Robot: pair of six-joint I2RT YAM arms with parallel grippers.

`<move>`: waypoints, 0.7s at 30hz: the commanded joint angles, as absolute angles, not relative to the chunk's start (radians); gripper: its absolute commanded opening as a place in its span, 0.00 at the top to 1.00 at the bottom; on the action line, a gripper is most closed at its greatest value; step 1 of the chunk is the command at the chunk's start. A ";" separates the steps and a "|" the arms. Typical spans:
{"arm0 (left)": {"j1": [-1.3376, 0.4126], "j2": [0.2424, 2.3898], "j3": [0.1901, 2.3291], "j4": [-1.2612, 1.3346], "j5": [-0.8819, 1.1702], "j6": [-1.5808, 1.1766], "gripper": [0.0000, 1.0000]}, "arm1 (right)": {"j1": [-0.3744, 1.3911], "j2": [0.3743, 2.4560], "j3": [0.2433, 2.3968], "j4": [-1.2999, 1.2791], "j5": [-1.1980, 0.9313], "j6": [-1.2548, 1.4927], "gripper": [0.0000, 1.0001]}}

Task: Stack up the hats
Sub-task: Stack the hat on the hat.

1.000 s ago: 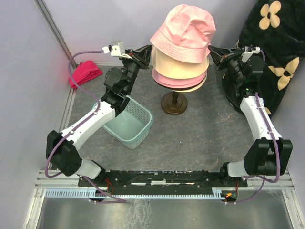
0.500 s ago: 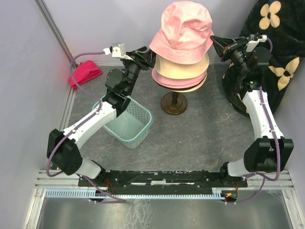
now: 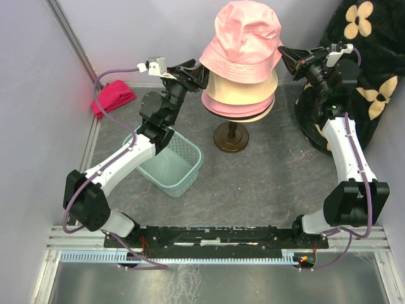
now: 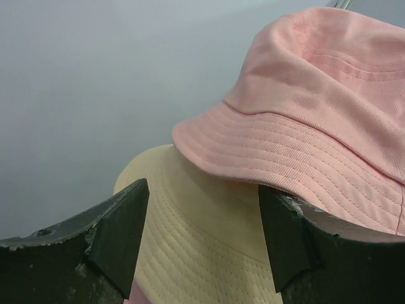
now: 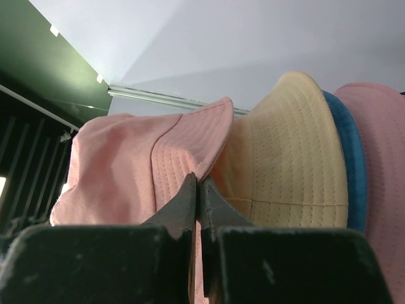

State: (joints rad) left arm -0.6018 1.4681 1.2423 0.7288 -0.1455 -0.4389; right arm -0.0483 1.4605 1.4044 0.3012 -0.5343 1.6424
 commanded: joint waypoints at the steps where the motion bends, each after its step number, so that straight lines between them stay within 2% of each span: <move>1: -0.602 1.489 1.298 0.839 -0.086 -0.412 0.23 | -0.052 1.468 1.467 0.328 -0.563 1.635 0.98; 7: -0.602 1.515 1.338 0.858 -0.020 -0.388 0.24 | -0.052 1.472 1.490 0.316 -0.572 1.634 0.98; 16: -0.601 1.503 1.327 0.928 -0.055 -0.348 0.27 | -0.051 1.483 1.522 0.285 -0.589 1.621 0.98; 19: -0.601 1.504 1.335 0.934 -0.051 -0.334 0.31 | -0.051 1.489 1.533 0.279 -0.591 1.617 0.98; 21: -0.601 1.509 1.342 0.933 -0.044 -0.325 0.38 | -0.051 1.489 1.535 0.278 -0.592 1.616 0.98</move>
